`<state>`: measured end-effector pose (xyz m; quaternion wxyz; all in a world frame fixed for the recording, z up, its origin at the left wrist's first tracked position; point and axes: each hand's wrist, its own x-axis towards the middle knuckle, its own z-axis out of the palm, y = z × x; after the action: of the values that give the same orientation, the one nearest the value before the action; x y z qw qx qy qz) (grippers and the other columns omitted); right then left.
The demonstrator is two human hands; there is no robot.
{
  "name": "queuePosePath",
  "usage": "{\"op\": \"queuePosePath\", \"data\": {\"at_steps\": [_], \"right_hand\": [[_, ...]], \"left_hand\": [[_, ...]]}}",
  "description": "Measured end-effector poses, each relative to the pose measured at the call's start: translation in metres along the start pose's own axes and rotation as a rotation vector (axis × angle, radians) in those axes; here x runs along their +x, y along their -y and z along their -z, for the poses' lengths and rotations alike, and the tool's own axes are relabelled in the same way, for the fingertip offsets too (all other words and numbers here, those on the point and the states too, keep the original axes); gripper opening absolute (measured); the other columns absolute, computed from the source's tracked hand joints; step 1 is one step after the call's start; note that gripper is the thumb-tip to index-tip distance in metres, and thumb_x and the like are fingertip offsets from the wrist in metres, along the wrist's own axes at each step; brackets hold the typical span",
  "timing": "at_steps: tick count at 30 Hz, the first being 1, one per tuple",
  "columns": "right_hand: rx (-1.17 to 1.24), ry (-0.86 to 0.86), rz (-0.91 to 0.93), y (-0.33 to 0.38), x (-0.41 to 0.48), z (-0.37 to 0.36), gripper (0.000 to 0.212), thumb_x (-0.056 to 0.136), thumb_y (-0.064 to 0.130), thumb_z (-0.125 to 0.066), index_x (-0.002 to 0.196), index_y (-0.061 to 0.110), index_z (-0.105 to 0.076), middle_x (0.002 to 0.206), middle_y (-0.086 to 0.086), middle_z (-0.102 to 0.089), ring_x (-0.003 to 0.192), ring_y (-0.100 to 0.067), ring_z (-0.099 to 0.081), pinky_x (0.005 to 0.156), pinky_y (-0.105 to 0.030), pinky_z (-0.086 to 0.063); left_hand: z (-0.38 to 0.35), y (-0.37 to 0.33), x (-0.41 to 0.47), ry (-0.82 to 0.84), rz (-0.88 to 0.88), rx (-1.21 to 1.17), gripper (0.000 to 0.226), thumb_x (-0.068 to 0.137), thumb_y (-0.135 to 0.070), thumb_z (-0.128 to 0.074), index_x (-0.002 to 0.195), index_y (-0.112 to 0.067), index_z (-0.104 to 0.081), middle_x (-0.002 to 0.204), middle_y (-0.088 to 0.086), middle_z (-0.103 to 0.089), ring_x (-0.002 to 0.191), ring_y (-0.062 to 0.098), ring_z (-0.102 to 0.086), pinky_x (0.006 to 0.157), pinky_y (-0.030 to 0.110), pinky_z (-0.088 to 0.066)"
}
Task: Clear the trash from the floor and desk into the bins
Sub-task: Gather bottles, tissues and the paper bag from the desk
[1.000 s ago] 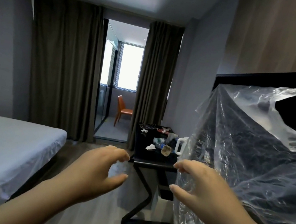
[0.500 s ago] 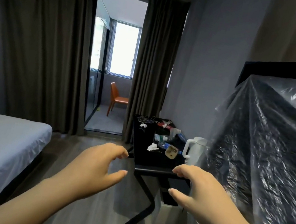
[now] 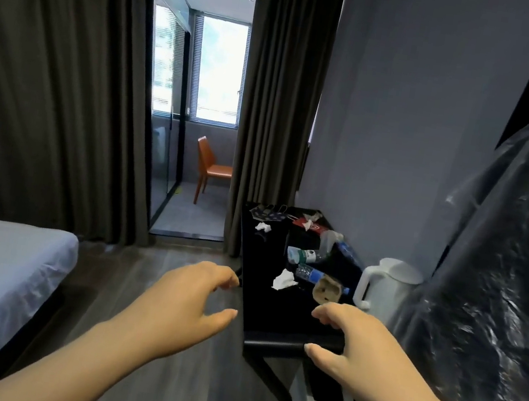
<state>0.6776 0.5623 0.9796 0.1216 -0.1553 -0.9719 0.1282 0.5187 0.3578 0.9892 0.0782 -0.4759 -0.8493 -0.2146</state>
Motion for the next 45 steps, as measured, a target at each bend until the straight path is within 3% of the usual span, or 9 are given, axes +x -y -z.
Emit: {"op": "queuePosePath", "data": {"at_steps": [12, 18, 26, 30, 33, 36, 38, 40, 45], "right_hand": [[0.015, 0.001, -0.052, -0.043, 0.176, -0.037, 0.048, 0.081, 0.05, -0.062, 0.126, 0.037, -0.052, 0.12, 0.02, -0.056, 0.11, 0.002, -0.052, 0.095, -0.021, -0.045], [0.04, -0.015, -0.132, -0.045, 0.268, -0.075, 0.047, 0.08, 0.051, -0.062, 0.124, 0.037, -0.053, 0.11, 0.025, -0.053, 0.107, 0.005, -0.051, 0.093, -0.018, -0.044], [0.094, 0.015, -0.295, -0.046, 0.372, -0.113, 0.047, 0.082, 0.048, -0.065, 0.126, 0.037, -0.053, 0.121, 0.022, -0.055, 0.112, 0.002, -0.052, 0.096, -0.023, -0.045], [0.118, 0.05, -0.369, -0.063, 0.406, -0.133, 0.046, 0.081, 0.047, -0.066, 0.124, 0.038, -0.053, 0.116, 0.023, -0.054, 0.111, 0.002, -0.052, 0.096, -0.022, -0.045], [0.105, 0.043, -0.417, -0.09, 0.433, -0.143, 0.037, 0.078, 0.049, -0.065, 0.112, 0.04, -0.057, 0.101, 0.024, -0.056, 0.101, 0.002, -0.056, 0.089, -0.022, -0.048], [0.13, 0.045, -0.442, -0.123, 0.461, -0.154, 0.038, 0.077, 0.053, -0.063, 0.112, 0.042, -0.056, 0.104, 0.024, -0.057, 0.097, 0.007, -0.055, 0.083, -0.019, -0.048], [0.154, 0.044, -0.451, -0.147, 0.48, -0.158, 0.039, 0.077, 0.053, -0.064, 0.114, 0.042, -0.055, 0.104, 0.024, -0.056, 0.091, 0.013, -0.052, 0.072, -0.009, -0.042], [0.166, 0.045, -0.474, -0.167, 0.497, -0.16, 0.039, 0.078, 0.052, -0.065, 0.114, 0.042, -0.055, 0.104, 0.023, -0.056, 0.089, 0.013, -0.052, 0.067, -0.008, -0.04], [0.175, -0.009, -0.561, -0.203, 0.53, -0.168, 0.042, 0.076, 0.047, -0.067, 0.116, 0.037, -0.058, 0.106, 0.017, -0.059, 0.092, 0.003, -0.055, 0.076, -0.015, -0.045]], "left_hand": [[-0.05, 0.104, 0.161, 0.056, -0.048, -0.025, 0.038, 0.086, -0.048, -0.059, 0.122, -0.037, -0.053, 0.116, -0.021, -0.056, 0.102, -0.008, -0.05, 0.07, -0.004, -0.032], [-0.068, 0.184, 0.241, 0.109, -0.112, -0.06, 0.037, 0.087, -0.045, -0.06, 0.121, -0.034, -0.053, 0.117, -0.018, -0.056, 0.103, -0.007, -0.051, 0.071, -0.005, -0.031], [-0.083, 0.277, 0.341, 0.172, -0.17, -0.106, 0.036, 0.087, -0.044, -0.06, 0.121, -0.033, -0.054, 0.116, -0.016, -0.057, 0.107, -0.002, -0.053, 0.081, 0.008, -0.038], [-0.109, 0.301, 0.381, 0.242, -0.217, -0.165, 0.035, 0.086, -0.041, -0.061, 0.12, -0.033, -0.056, 0.115, -0.017, -0.058, 0.105, -0.003, -0.053, 0.083, 0.006, -0.037], [-0.132, 0.311, 0.418, 0.281, -0.246, -0.188, 0.036, 0.086, -0.039, -0.062, 0.12, -0.031, -0.056, 0.114, -0.015, -0.057, 0.104, -0.001, -0.054, 0.089, 0.015, -0.043], [-0.156, 0.313, 0.462, 0.301, -0.267, -0.188, 0.033, 0.086, -0.038, -0.063, 0.117, -0.028, -0.058, 0.108, -0.013, -0.058, 0.1, 0.004, -0.057, 0.088, 0.022, -0.046], [-0.173, 0.313, 0.494, 0.32, -0.291, -0.175, 0.033, 0.086, -0.037, -0.063, 0.116, -0.027, -0.058, 0.108, -0.012, -0.057, 0.098, 0.005, -0.057, 0.085, 0.02, -0.046], [-0.187, 0.313, 0.523, 0.342, -0.301, -0.157, 0.035, 0.086, -0.038, -0.063, 0.119, -0.027, -0.057, 0.11, -0.012, -0.057, 0.098, 0.004, -0.056, 0.082, 0.016, -0.043], [-0.222, 0.307, 0.578, 0.414, -0.315, -0.169, 0.039, 0.085, -0.039, -0.063, 0.122, -0.026, -0.056, 0.113, -0.01, -0.057, 0.101, 0.006, -0.056, 0.087, 0.02, -0.046]]}}
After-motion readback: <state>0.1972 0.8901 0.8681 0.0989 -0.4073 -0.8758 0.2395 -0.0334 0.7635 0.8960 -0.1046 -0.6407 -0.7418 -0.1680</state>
